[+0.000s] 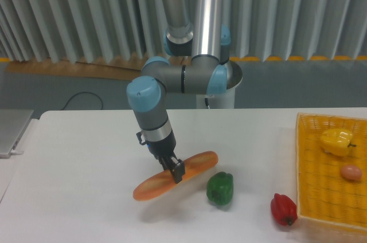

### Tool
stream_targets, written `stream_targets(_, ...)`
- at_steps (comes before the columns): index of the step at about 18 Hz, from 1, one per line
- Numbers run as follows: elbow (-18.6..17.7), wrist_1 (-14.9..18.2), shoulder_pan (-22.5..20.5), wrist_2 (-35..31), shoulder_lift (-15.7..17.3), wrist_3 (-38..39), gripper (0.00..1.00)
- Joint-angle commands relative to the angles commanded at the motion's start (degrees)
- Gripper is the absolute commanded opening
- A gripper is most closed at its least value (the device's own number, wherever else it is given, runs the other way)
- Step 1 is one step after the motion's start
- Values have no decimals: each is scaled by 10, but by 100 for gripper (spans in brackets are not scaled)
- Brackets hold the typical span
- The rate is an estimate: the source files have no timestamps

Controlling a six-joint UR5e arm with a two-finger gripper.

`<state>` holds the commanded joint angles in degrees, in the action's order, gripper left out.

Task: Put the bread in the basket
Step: 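Close the gripper on the bread loaf and lift it, then carry the lifted loaf over the orange mesh basket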

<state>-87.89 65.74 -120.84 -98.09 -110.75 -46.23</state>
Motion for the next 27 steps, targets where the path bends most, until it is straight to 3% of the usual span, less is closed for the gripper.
stream_targets(6,-1,18,-25,33,25,-6,58)
stream_targets(16,0,95,-77,39,69,-90,58)
stream_targets(19,0,98,-88,37,70,-91,58)
stream_targets(27,0,130,-166,39,92,-160,58)
